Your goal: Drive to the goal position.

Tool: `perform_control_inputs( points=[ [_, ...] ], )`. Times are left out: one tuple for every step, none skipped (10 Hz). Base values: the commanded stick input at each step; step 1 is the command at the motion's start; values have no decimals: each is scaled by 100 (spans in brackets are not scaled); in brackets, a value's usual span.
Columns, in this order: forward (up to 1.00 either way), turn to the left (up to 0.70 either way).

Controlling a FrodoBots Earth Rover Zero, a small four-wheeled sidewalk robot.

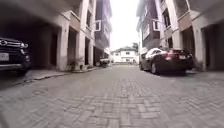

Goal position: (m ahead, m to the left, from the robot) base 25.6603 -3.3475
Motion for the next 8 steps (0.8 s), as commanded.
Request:
perform_control_inputs(
  points=[
    [70, 0],
    [70, 0],
    [70, 0],
    [70, 0],
    [70, 0],
    [70, 0],
    [70, 0],
    [70, 0]
  ],
)
